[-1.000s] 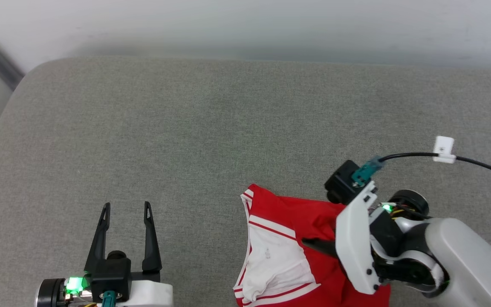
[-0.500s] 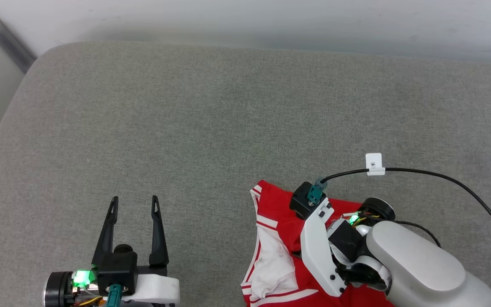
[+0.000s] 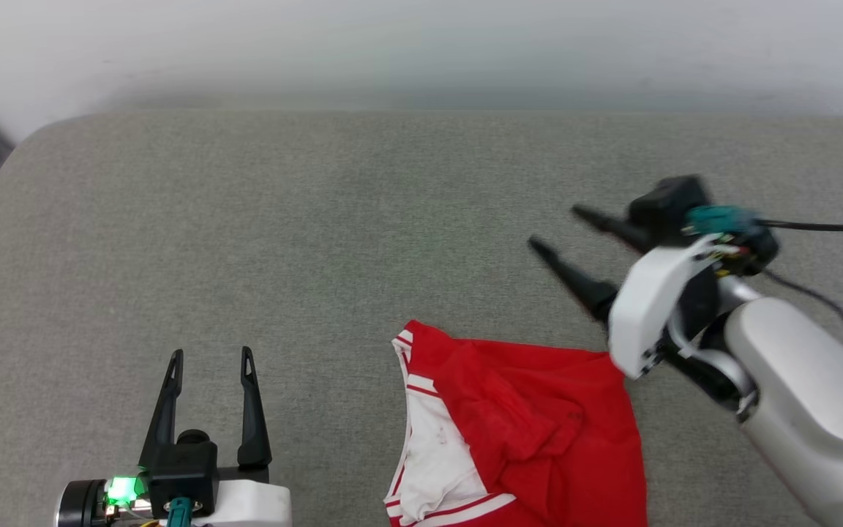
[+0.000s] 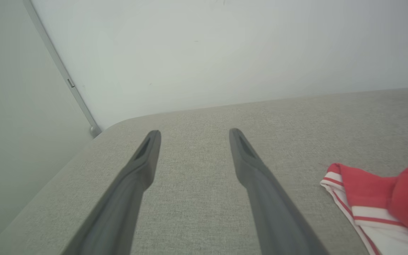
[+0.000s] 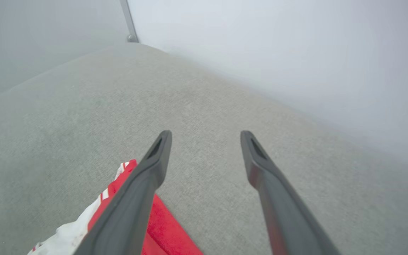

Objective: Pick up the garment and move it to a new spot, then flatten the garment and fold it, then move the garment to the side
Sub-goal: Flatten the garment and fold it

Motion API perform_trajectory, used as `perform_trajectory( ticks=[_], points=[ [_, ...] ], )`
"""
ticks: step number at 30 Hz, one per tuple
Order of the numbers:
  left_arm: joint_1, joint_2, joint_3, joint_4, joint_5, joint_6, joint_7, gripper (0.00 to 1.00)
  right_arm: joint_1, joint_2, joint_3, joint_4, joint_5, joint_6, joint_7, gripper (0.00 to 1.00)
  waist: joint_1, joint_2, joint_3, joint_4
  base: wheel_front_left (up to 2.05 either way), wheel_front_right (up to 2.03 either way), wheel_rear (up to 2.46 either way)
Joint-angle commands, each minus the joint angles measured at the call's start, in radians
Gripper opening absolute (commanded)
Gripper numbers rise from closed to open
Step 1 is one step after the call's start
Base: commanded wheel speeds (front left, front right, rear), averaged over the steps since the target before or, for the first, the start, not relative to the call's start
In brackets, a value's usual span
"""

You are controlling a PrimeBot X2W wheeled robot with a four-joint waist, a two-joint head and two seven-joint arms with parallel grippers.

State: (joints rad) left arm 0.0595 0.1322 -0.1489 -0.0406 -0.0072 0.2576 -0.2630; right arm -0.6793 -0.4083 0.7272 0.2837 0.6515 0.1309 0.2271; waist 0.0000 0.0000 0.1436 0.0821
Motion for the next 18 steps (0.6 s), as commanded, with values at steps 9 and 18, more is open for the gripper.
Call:
perform_trajectory(
  ticks=[9,18],
  points=[
    [0.032,0.007,0.015,-0.006,-0.001,-0.005,-0.002,1.00,0.172,0.060,-0.392,0.069,-0.270,0.000,-0.385,1.00,0.0000,0.0000,-0.030,-0.050,0.00,0.00,0.00],
    [0.056,0.007,0.017,-0.006,0.002,-0.007,-0.002,1.00,0.393,0.152,-0.634,-0.030,-0.413,0.000,-0.491,1.00,0.0000,0.0000,-0.055,-0.070,0.00,0.00,0.00]
  ],
)
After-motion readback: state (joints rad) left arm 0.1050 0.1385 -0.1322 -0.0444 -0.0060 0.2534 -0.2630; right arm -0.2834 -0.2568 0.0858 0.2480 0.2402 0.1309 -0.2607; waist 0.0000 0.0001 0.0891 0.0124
